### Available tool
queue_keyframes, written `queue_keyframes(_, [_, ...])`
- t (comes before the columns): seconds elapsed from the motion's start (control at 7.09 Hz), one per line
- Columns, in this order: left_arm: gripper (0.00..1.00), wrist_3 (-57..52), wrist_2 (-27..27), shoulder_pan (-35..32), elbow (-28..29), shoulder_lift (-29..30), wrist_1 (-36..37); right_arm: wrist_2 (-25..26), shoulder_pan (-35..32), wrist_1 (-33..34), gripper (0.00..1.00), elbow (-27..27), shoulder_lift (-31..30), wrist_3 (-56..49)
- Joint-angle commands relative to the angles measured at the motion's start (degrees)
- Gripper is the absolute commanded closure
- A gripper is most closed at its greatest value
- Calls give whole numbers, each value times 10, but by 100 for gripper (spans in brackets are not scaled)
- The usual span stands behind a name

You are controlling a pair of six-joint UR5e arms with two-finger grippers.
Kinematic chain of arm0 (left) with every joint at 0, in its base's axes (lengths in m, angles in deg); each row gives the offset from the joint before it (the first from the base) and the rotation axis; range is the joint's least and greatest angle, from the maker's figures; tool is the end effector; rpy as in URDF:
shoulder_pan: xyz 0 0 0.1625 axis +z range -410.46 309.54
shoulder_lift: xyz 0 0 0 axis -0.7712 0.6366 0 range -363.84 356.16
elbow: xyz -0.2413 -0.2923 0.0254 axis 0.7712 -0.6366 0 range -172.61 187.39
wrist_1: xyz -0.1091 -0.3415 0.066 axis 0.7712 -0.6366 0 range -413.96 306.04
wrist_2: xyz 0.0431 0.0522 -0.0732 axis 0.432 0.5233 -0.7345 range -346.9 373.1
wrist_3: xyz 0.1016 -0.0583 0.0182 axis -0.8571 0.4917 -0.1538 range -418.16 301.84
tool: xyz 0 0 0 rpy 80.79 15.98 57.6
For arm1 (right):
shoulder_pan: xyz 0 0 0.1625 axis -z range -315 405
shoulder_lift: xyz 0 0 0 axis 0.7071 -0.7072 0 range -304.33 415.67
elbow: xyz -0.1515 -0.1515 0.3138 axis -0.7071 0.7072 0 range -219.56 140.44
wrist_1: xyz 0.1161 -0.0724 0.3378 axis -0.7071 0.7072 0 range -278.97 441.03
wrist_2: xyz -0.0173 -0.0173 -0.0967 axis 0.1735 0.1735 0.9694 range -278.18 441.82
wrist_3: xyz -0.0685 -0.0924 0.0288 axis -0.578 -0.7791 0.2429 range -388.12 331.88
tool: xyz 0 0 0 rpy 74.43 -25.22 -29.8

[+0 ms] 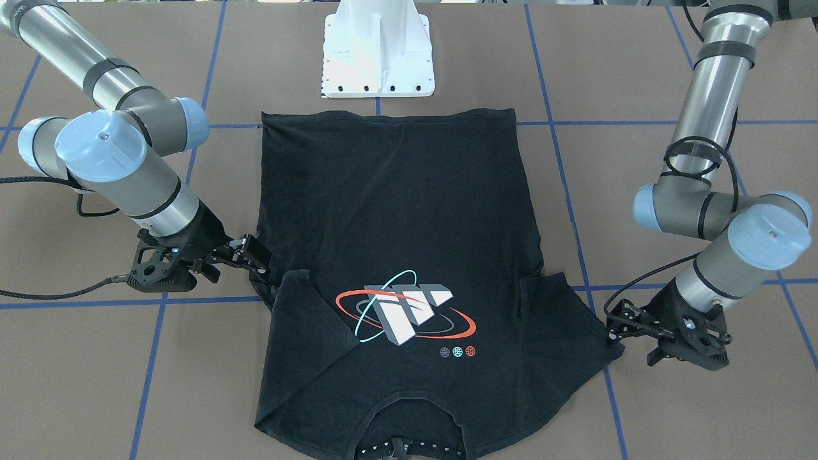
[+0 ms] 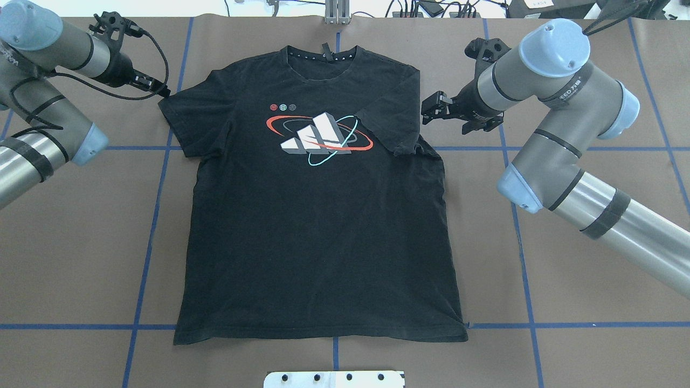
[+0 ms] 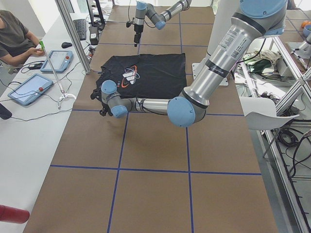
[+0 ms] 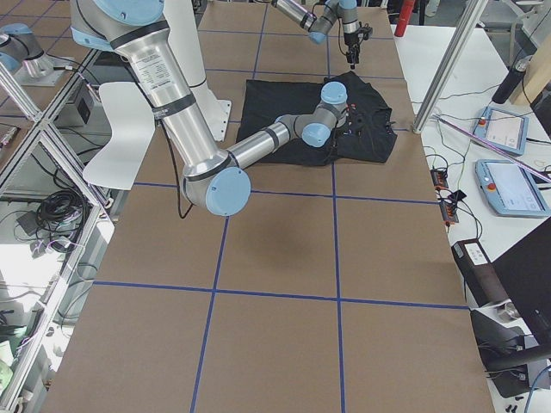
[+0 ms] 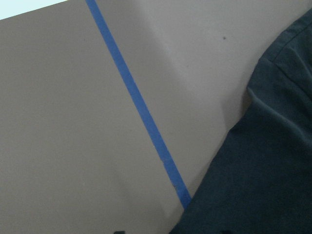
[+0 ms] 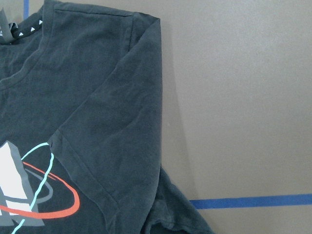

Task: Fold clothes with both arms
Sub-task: 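Move the left gripper to the shirt shoulder while the right gripper hovers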

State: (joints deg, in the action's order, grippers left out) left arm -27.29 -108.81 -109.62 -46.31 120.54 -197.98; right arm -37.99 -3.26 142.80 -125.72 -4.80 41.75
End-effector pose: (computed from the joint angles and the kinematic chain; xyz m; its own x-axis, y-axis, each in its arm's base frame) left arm 0.2953 -0.6323 0.4707 0.6037 0.4102 -0.6835 -0.0061 0.8598 0.5106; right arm -0.3672 -0.5232 0.3261 0.4989 0.1106 0.8596 -0.2218 0.9751 0.0033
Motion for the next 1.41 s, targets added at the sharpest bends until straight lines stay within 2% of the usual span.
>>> queue_keyframes(0.0, [37, 35, -3, 3, 3, -4, 0, 0, 0, -1, 0, 1, 0, 0])
queue_keyframes(0.28, [40, 37, -3, 5, 4, -5, 0, 1, 0, -1, 0, 1, 0, 0])
queue_keyframes(1.13, [40, 37, -3, 13, 8, -5, 0, 4, 1, -1, 0, 3, -2, 0])
queue_keyframes(1.27, [43, 38, -3, 13, 8, -5, 0, 4, 0, -1, 0, 3, -2, 0])
